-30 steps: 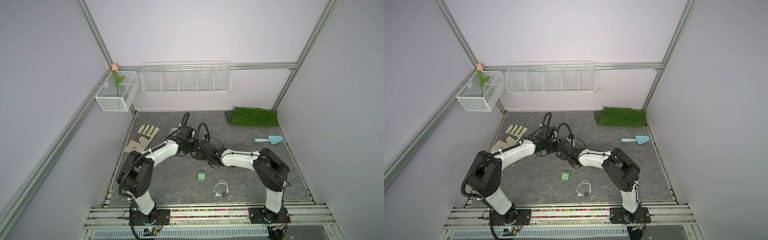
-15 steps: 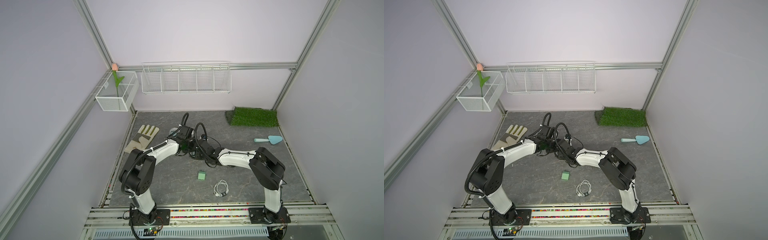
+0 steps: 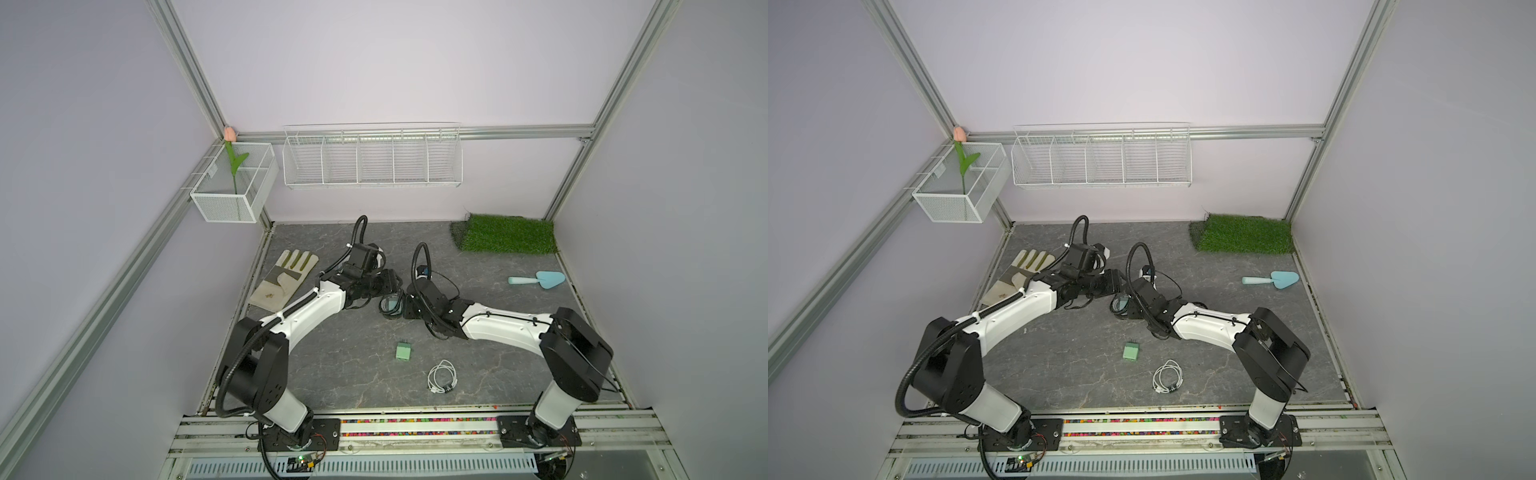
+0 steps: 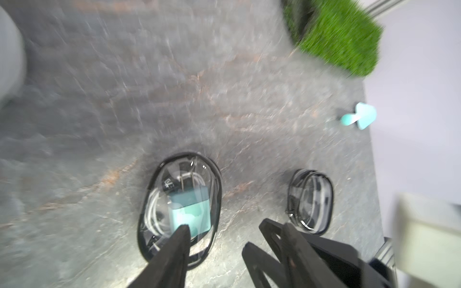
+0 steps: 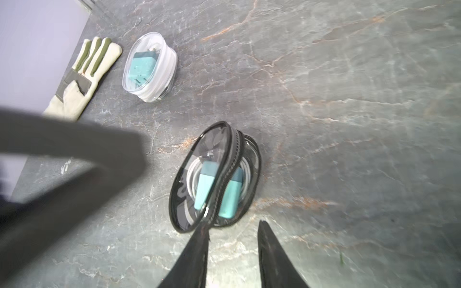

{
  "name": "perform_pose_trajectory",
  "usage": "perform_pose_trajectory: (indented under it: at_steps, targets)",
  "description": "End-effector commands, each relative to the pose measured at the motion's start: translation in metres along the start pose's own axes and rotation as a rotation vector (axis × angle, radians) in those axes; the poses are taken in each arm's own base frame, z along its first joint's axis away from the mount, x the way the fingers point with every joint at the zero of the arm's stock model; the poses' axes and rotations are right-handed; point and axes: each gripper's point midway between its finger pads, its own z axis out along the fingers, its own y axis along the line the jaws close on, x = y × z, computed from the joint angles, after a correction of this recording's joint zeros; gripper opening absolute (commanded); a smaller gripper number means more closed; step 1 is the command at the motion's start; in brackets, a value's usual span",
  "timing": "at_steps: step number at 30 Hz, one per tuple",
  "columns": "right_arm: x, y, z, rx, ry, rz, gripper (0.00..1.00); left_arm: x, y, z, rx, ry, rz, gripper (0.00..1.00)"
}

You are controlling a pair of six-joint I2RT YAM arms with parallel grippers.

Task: Pack away charging kits
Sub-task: Place the plug in the storage bag, then close the storage bag at the center of the board.

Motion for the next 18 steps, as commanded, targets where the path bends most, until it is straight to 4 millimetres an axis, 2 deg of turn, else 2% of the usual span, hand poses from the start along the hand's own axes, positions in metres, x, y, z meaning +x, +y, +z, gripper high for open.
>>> perform_pose_trajectory:
  at_steps: [1, 3, 5, 8, 10, 13, 16, 18]
  targets:
    - [0.001, -0.016, -0.005, 0.014, -0.015, 0.026, 0.46, -0.009, 0.018, -0.025, -0.081, -0.084, -0.013, 0.59]
    - [-0.002, -0.012, -0.004, -0.021, -0.014, 0.05, 0.56, -0.007, 0.039, -0.031, -0.156, -0.125, -0.029, 0.56]
    - [-0.005, 0.0, 0.0, -0.062, -0.003, 0.059, 0.62, -0.002, 0.059, -0.028, -0.21, -0.16, -0.034, 0.55]
    - [-0.007, 0.017, 0.013, -0.105, 0.028, 0.068, 0.65, 0.013, 0.079, -0.014, -0.236, -0.134, -0.052, 0.54]
    - [-0.004, 0.02, 0.026, -0.102, 0.047, 0.083, 0.69, 0.023, 0.09, -0.002, -0.249, -0.097, -0.062, 0.54]
    - [0.003, 0.011, 0.044, -0.064, 0.078, 0.116, 0.71, 0.03, 0.098, 0.013, -0.228, -0.055, -0.079, 0.54]
    - [0.014, 0.002, 0.059, -0.035, 0.115, 0.156, 0.7, 0.032, 0.096, 0.026, -0.184, -0.041, -0.08, 0.54]
    - [0.019, -0.006, 0.062, -0.004, 0.123, 0.166, 0.69, 0.031, 0.091, 0.032, -0.15, -0.032, -0.074, 0.54]
